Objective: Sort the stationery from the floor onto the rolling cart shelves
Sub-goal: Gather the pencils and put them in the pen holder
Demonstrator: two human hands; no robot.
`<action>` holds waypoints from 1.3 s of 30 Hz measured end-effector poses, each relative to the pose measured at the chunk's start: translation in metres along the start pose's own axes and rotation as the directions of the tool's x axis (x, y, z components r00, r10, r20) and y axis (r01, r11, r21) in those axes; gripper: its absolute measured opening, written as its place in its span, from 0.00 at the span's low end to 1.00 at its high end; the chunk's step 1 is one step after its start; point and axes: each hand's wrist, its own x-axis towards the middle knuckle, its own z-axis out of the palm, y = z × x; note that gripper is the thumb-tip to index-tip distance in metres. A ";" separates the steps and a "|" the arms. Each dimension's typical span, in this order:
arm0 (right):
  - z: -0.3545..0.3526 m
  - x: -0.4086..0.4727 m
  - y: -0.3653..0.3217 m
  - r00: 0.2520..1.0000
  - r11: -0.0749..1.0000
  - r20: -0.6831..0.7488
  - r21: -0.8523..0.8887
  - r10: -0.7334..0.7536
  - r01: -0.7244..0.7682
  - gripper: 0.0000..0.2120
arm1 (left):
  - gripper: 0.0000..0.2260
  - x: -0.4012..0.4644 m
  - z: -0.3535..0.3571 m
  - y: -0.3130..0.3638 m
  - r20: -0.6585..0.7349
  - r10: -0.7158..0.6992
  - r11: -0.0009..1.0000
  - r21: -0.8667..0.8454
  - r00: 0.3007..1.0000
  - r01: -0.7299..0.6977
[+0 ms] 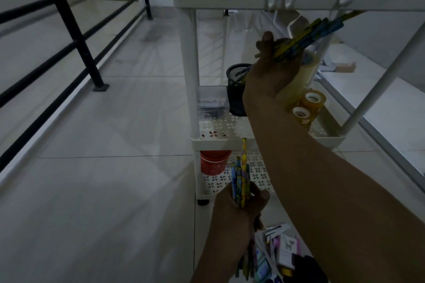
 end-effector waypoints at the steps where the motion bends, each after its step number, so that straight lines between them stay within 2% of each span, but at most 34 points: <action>1: -0.002 0.000 0.000 1.000 1.000 0.031 -0.029 0.007 -0.006 0.08 | 0.04 0.000 0.001 0.001 0.003 0.001 1.000 -0.003 1.000 -0.001; 2: -0.005 0.000 -0.001 0.998 0.998 0.064 -0.053 0.027 -0.023 0.07 | 0.04 0.000 0.001 0.001 0.005 0.007 1.000 0.002 1.000 -0.007; 4: -0.008 -0.002 0.001 0.995 0.960 0.098 -0.280 0.033 -0.004 0.05 | 0.05 0.000 0.002 0.001 0.000 0.008 1.000 0.012 1.000 -0.008; 6: -0.014 -0.004 0.002 0.995 0.803 0.103 -0.593 -0.003 0.064 0.11 | 0.06 -0.001 0.004 0.002 -0.002 -0.006 1.000 0.029 1.000 0.006; 8: -0.014 -0.007 0.000 0.992 0.601 0.121 -0.790 -0.040 0.121 0.14 | 0.06 -0.001 0.004 0.002 -0.001 -0.009 0.999 0.049 1.000 0.009; 10: -0.010 -0.008 -0.003 0.988 0.482 0.144 -0.863 -0.054 0.152 0.19 | 0.06 -0.002 0.003 0.002 -0.005 -0.006 0.998 0.055 1.000 0.006; 12: -0.009 -0.007 -0.003 0.984 0.429 0.174 -0.887 -0.030 0.170 0.24 | 0.06 -0.004 0.002 0.003 -0.015 -0.004 0.999 0.054 1.000 0.005; 15: -0.011 -0.003 -0.003 0.968 0.284 0.249 -0.930 0.023 0.232 0.27 | 0.06 -0.005 0.002 0.004 -0.029 -0.010 0.999 0.045 1.000 0.011; 19: -0.008 0.003 -0.003 0.960 0.119 0.264 -0.960 0.091 0.253 0.31 | 0.09 -0.005 0.002 0.006 -0.026 -0.003 0.999 0.046 1.000 0.004; 22: -0.005 0.005 -0.003 0.959 0.158 0.274 -0.953 0.076 0.260 0.32 | 0.08 -0.006 0.001 0.007 -0.022 0.013 0.998 0.065 1.000 -0.012; 27: -0.001 0.011 -0.007 0.976 0.328 0.211 -0.927 0.054 0.182 0.26 | 0.06 -0.005 0.001 0.008 -0.025 0.022 0.997 0.069 0.999 -0.020; 30: -0.001 0.013 -0.007 0.972 0.461 0.232 -0.866 0.034 0.191 0.27 | 0.06 -0.004 0.003 0.006 -0.022 0.021 0.998 0.067 1.000 -0.019; 34: 0.002 0.013 -0.007 0.961 0.481 0.277 -0.839 -0.026 0.255 0.27 | 0.06 -0.002 0.005 0.004 -0.010 0.010 0.999 0.049 1.000 -0.009; 37: 0.004 0.014 -0.006 0.972 0.492 0.237 -0.845 -0.009 0.210 0.13 | 0.06 -0.001 0.009 0.009 -0.018 0.026 0.997 0.073 1.000 -0.024; 39: 0.004 0.017 -0.007 0.973 0.469 0.220 -0.868 0.071 0.162 0.12 | 0.05 0.000 0.012 0.022 -0.021 0.073 0.993 0.096 0.997 -0.071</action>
